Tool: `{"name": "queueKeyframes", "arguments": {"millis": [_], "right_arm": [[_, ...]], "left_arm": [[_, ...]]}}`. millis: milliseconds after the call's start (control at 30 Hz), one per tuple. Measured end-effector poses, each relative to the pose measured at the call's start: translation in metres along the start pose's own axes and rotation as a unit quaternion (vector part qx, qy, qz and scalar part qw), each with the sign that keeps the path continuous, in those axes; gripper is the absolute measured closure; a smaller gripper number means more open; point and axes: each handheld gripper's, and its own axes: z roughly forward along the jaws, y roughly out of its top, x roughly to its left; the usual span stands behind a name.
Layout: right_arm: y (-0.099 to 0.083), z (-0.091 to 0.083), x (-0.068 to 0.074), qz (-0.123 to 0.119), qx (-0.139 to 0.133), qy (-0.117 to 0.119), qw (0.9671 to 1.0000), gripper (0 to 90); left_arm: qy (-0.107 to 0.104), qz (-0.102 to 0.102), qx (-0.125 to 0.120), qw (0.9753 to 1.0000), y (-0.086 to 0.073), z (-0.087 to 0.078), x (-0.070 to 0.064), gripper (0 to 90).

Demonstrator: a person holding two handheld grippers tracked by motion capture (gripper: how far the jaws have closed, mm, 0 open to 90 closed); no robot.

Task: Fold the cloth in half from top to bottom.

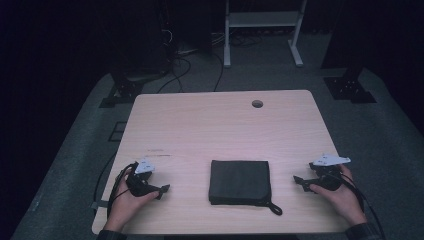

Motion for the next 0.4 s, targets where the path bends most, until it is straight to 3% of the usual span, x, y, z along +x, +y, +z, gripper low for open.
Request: {"name": "queueKeyframes", "arguments": {"millis": [400], "right_arm": [[-0.0005, -0.0004, 0.0005, 0.004, 0.001, -0.003, 1.0, 13.6]], "left_arm": [[-0.002, 0.003, -0.021, 0.9998, -0.0044, 0.0005, 0.0008, 0.0]]}}
